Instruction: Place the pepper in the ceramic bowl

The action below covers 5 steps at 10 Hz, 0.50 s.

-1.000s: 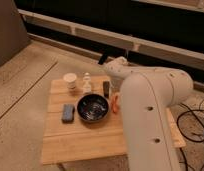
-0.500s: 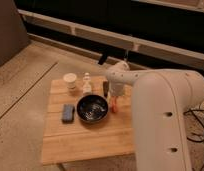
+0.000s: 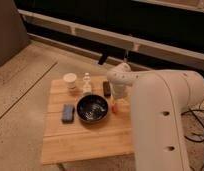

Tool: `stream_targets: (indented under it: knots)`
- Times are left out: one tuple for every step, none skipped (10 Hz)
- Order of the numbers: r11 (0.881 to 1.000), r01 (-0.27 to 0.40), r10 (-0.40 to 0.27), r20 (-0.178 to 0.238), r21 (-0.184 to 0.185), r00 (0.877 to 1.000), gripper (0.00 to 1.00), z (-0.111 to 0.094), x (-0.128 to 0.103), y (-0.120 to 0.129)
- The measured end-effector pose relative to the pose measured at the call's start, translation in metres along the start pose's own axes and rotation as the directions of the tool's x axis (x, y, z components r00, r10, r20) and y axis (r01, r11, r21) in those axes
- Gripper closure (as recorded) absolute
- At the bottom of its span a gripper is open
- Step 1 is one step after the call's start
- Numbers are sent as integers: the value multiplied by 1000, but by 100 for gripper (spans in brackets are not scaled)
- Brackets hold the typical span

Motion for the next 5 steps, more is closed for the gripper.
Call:
stream_targets:
  knots:
    - [1000,15,-15,-20,7,1000,35,3,0,4]
    - [999,34,-33,-33,14,999,36,5,0,7]
    - [998,57,-55,-46,22,997,41,7,0,9]
    - [996,88,-86,-58,25,995,51,9,1,12]
    - [991,132,-130,-70,17,989,63,10,2,17]
